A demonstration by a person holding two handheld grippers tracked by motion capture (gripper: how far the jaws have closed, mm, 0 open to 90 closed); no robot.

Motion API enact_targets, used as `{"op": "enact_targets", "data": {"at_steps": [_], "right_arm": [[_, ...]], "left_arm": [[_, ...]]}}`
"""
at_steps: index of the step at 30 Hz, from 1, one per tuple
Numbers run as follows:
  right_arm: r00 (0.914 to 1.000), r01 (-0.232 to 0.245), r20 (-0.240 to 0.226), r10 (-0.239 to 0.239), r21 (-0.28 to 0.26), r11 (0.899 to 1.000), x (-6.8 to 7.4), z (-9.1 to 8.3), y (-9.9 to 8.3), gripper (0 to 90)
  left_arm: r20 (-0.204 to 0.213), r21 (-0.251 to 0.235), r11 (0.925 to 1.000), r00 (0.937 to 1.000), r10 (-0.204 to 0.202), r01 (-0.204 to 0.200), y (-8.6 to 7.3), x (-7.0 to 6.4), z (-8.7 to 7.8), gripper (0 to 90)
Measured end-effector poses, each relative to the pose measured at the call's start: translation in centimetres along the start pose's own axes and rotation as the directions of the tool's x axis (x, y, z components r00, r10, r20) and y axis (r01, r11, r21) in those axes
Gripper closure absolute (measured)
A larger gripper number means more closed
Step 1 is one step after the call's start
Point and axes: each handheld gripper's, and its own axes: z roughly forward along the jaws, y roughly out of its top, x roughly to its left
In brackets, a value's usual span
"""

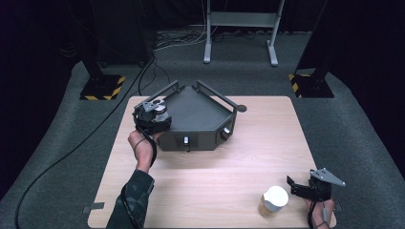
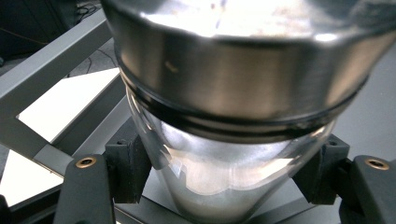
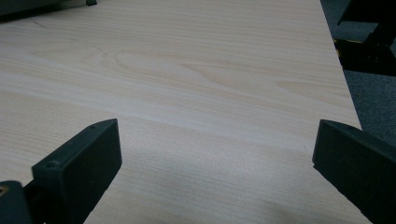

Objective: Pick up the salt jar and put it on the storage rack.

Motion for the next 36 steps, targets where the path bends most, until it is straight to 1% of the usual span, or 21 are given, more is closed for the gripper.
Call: {"op": "enact_targets", "data": {"at_steps": [15,28,32,33,34,35,36], "right_arm": [[1.0,0.0,-0.002,0.0,0.002,1.0,-0.03,0.02,0.04,0.5],[1.0,0.003,-0.001,-0.003,0.006,1.0,0.0,0.05,0.1,0.5],[1.0,0.003,-0.001,-0.003,0.006,1.0,0.0,0.05,0.11,0.5],[1.0,0.003,-0.001,-0.003,0.006,1.0,0.0,0.05,0.1,0.5],[1.0,0.003,-0.001,-0.003,0.006,1.0,0.01,0.06,0.11,0.5],[1.0,0.004,0.0,-0.004,0.007,1.0,0.02,0.06,0.11,0.5],[1.0,0.004,0.0,-0.004,0.007,1.0,0.03,0.05,0.11,0.6]], "left_arm": [[-0.002,-0.033,0.9995,1.0,-0.003,0.003,-0.92,-0.03,0.01,31.5],[-0.003,-0.028,0.9996,1.0,-0.006,0.006,-0.78,-0.08,0.01,31.4],[-0.002,-0.017,0.9998,1.0,-0.003,0.003,-0.49,-0.05,0.03,31.4],[0.017,-0.009,0.9999,0.9998,-0.008,0.009,-0.27,0.31,0.13,28.4],[0.017,-0.009,0.9999,0.9998,-0.008,0.009,-0.27,0.31,0.13,23.3],[0.019,0.003,0.9999,0.9997,-0.012,0.012,-0.06,0.32,0.23,18.6],[0.004,0.012,0.9999,1.0,-0.006,0.006,0.07,0.02,0.26,12.5]]}}
